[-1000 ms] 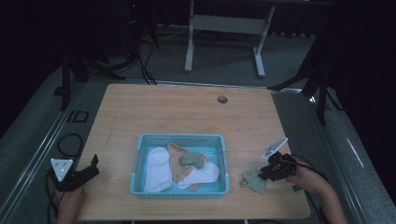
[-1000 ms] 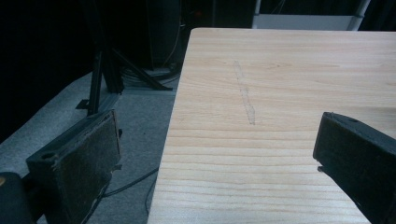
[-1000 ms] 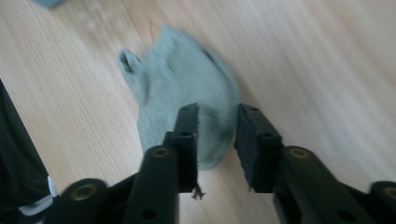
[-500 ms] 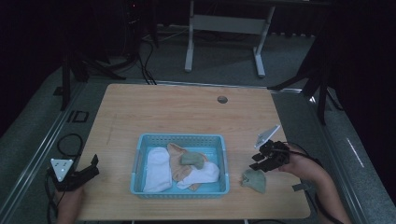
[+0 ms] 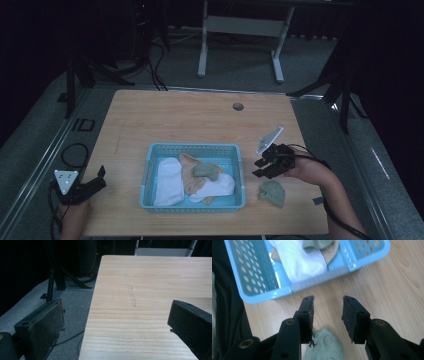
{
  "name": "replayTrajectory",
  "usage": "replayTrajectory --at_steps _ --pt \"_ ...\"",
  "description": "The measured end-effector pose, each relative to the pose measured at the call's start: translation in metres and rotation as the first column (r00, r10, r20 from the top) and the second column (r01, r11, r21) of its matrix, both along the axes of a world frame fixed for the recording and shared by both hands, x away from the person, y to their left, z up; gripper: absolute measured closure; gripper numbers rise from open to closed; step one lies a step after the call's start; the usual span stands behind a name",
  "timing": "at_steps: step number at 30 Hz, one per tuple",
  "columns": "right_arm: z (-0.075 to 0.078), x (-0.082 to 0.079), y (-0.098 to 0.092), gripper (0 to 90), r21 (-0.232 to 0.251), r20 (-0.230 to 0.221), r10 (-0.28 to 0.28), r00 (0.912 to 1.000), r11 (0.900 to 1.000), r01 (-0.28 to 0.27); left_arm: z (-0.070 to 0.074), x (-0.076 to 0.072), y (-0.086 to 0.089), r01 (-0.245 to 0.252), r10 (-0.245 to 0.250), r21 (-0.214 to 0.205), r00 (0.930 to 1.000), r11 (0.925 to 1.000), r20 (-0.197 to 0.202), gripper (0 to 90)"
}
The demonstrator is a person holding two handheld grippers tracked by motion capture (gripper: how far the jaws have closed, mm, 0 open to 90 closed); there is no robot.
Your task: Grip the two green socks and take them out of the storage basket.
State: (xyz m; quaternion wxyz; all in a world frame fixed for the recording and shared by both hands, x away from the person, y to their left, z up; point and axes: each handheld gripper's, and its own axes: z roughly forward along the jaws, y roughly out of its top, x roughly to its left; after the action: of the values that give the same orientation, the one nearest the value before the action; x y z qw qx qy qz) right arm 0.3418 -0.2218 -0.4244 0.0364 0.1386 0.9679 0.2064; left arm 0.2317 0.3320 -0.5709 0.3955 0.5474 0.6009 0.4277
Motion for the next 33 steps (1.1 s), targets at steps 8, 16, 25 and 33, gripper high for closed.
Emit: replayTrajectory --at_steps 8,16,25,33 --pt "0.002 0.002 0.025 61.2 -0.008 -0.002 0.039 0.9993 0.9992 -0.039 0.0 0.0 0.0 0.002 -0.002 -0.001 1.0 1.0 0.001 0.4" --pt "-0.006 0.007 0.052 63.0 -0.017 0.009 0.093 0.9956 0.9956 -0.093 0.0 0.0 0.0 0.004 -0.004 -0.001 1.0 1.0 0.003 0.3" --pt "-0.018 0.012 0.079 63.0 -0.033 -0.015 0.123 0.9923 0.9918 -0.123 0.0 0.0 0.0 0.006 -0.006 0.0 1.0 1.0 0.002 0.3" --pt "-0.031 0.015 0.103 62.9 -0.039 -0.026 0.161 0.9866 0.986 -0.162 0.0 0.0 0.0 0.008 -0.008 -0.001 1.0 1.0 0.003 0.3"
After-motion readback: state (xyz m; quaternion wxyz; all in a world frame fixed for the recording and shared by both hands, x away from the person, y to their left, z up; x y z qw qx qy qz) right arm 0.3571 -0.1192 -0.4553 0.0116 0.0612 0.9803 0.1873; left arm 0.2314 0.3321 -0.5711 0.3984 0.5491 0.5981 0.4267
